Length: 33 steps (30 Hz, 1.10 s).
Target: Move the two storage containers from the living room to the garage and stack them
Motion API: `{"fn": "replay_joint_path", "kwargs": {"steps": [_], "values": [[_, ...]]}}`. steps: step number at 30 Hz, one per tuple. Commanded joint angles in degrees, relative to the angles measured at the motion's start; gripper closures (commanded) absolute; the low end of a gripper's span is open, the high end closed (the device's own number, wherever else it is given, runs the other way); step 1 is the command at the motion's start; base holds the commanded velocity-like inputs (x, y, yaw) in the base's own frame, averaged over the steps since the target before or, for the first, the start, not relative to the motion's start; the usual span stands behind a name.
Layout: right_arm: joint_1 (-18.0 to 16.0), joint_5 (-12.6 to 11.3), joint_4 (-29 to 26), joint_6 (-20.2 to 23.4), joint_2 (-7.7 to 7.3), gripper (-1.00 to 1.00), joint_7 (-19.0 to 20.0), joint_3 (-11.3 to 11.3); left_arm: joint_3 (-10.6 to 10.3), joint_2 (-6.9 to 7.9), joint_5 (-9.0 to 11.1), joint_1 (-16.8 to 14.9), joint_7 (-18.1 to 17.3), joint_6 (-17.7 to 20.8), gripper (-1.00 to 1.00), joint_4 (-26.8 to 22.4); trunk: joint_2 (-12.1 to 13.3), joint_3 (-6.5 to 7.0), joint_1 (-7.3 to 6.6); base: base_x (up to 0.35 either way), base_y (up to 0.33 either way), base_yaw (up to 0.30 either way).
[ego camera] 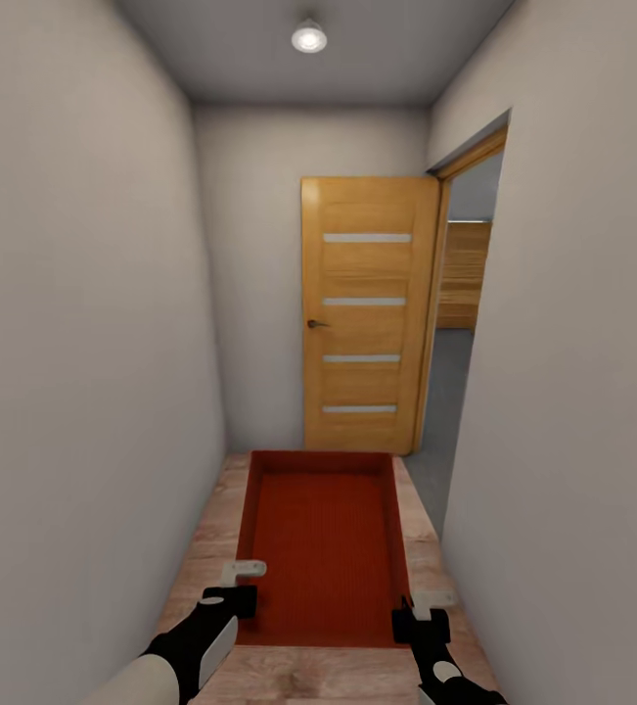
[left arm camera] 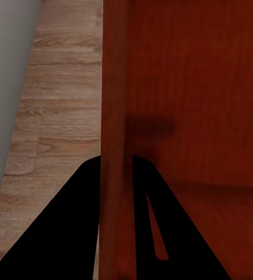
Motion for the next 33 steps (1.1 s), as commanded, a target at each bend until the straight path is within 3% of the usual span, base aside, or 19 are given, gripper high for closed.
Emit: {"fn": "replay_joint_path", "kwargs": {"steps": [1,33], "values": [[-0.1,-0.1,-0.1,-3.8,0.02,1.0,0.1,-0.3,-0.6,0.05,0.4,0.0,0.6,0.3,1.0,0.2,-0.1,-0.09,0.04,0.322,0.0,0.0],[-0.1,0.0,-0.1,-3.9,0.02,1.0,0.1,-0.3,-0.6,0.04,0.4,0.0,0.6,0.3,1.0,0.4,-0.1,-0.09,0.04,0.322,0.0,0.0]]}}
